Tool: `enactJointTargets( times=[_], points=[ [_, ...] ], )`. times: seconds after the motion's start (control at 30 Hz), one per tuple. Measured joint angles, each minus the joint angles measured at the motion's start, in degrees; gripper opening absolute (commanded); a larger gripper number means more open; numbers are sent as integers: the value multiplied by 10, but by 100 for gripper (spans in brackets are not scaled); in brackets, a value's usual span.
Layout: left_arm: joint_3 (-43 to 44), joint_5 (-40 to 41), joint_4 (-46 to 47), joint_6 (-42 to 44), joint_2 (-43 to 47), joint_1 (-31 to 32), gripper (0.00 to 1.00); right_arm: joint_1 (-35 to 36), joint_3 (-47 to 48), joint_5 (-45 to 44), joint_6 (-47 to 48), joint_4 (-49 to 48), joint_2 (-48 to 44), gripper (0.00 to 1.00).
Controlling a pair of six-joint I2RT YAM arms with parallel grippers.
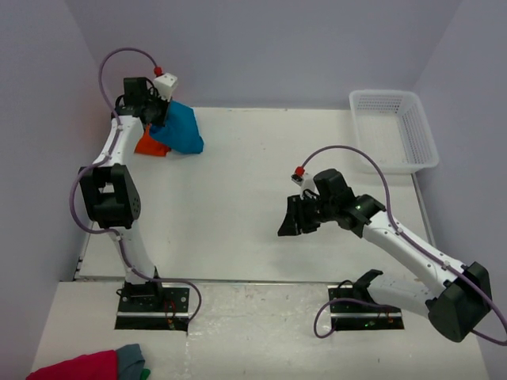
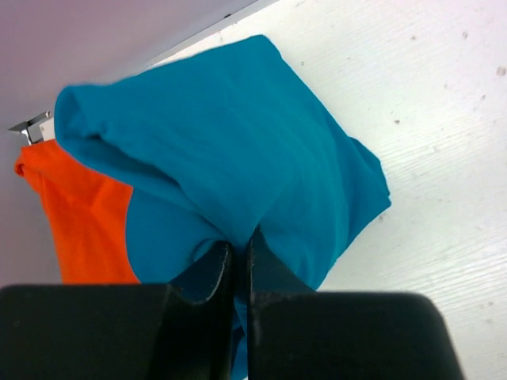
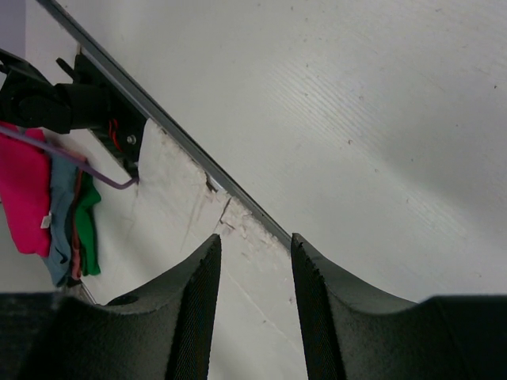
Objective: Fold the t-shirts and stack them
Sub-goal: Put the neatly folded tshirt into the corner of the board with the left arm
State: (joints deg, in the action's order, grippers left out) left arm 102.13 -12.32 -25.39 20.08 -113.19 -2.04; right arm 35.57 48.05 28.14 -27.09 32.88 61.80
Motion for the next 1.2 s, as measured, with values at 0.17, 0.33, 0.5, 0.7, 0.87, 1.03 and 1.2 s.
enactJointTargets(
  times=[0.17, 0.33, 0.5, 0.7, 0.87, 1.03, 1.2],
  points=[
    [43, -62, -20, 41, -29, -41, 0, 0, -12, 19, 0, -17, 41, 42],
    [82, -100, -30, 61, -41, -51, 0, 1, -22, 30, 0, -23, 69, 42],
    [107, -128, -36, 67, -47, -61, 0, 2, -24, 31, 1, -24, 72, 42],
    [116, -151, -38, 66, -61, -92, 0, 2, -24, 30, 1, -24, 79, 42],
    [115, -160, -38, 65, -61, -111, 0, 2, -24, 29, 1, -23, 88, 42],
    [115, -170, -39, 64, -61, -117, 0, 2, -24, 29, 1, -23, 89, 42],
    [101, -175, -30, 60, -57, -119, 0, 2, -24, 29, 1, -23, 97, 42]
  ],
)
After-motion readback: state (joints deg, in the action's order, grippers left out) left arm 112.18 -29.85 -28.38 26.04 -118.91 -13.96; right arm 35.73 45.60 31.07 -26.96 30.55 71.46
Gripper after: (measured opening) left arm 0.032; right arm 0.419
